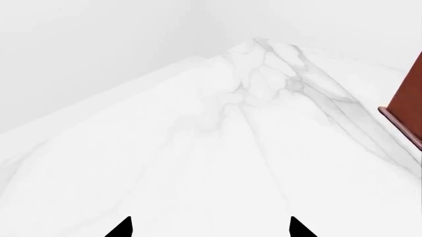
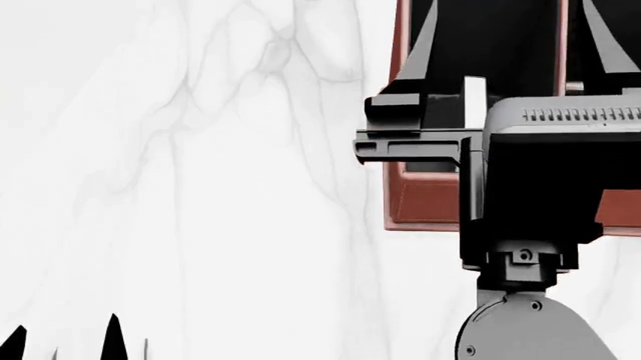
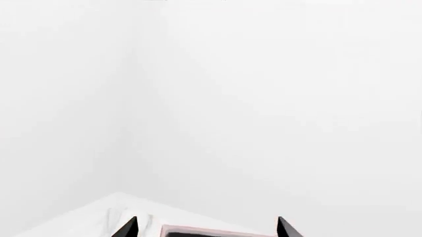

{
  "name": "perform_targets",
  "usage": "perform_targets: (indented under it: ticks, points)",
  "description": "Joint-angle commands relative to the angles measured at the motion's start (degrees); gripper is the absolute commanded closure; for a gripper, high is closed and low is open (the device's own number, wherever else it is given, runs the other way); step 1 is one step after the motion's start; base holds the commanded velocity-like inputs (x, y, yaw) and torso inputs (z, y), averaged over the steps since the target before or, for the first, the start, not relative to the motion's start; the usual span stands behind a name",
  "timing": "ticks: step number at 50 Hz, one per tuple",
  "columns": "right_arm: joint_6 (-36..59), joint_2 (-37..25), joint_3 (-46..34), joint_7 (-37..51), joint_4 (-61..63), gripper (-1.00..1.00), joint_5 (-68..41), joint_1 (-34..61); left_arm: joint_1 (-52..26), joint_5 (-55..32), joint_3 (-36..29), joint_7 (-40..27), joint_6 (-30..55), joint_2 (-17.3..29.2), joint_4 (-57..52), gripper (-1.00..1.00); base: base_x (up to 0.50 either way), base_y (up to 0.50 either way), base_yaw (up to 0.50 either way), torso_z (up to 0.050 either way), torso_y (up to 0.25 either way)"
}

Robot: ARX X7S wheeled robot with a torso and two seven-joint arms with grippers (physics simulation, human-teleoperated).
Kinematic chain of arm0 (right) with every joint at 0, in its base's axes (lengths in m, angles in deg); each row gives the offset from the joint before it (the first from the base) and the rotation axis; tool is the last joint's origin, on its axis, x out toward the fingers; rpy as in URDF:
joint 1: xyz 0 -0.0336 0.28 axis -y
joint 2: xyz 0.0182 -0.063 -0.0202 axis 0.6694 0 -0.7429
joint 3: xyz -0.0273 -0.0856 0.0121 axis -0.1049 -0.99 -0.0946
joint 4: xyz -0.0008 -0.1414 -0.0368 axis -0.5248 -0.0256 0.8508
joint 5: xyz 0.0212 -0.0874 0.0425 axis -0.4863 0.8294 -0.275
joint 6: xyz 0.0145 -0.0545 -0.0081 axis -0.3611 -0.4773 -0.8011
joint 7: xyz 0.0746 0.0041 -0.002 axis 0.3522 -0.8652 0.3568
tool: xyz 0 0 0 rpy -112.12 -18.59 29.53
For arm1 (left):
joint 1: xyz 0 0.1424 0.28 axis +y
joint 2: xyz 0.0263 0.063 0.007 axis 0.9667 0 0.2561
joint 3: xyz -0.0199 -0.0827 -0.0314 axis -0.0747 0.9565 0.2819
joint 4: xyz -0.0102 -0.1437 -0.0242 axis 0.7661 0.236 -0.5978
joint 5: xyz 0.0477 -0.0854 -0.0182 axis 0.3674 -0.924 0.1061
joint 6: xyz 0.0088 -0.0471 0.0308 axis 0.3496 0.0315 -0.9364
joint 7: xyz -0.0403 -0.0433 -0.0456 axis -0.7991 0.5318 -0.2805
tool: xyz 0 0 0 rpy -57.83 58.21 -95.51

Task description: Pick up the book and place it in the left compartment of the caddy.

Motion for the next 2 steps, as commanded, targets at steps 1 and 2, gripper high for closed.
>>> perform_targets:
  ticks: [1, 2]
  points:
    - [0.46, -0.27, -0.13, 0.37, 0.9, -1.0, 0.19, 0.09, 0.08, -0.04, -0.16, -0.08, -0.14, 0.08, -0.07, -1.0, 0.0, 0.0, 0.0, 0.0, 0.0]
    - [0.41, -0.28, -0.12, 0.4, 0.91, -1.0, 0.2, 0.03, 0.08, -0.04, -0.19, -0.08, -0.14, 0.08, -0.04, -1.0, 0.0, 0.0, 0.0, 0.0, 0.0]
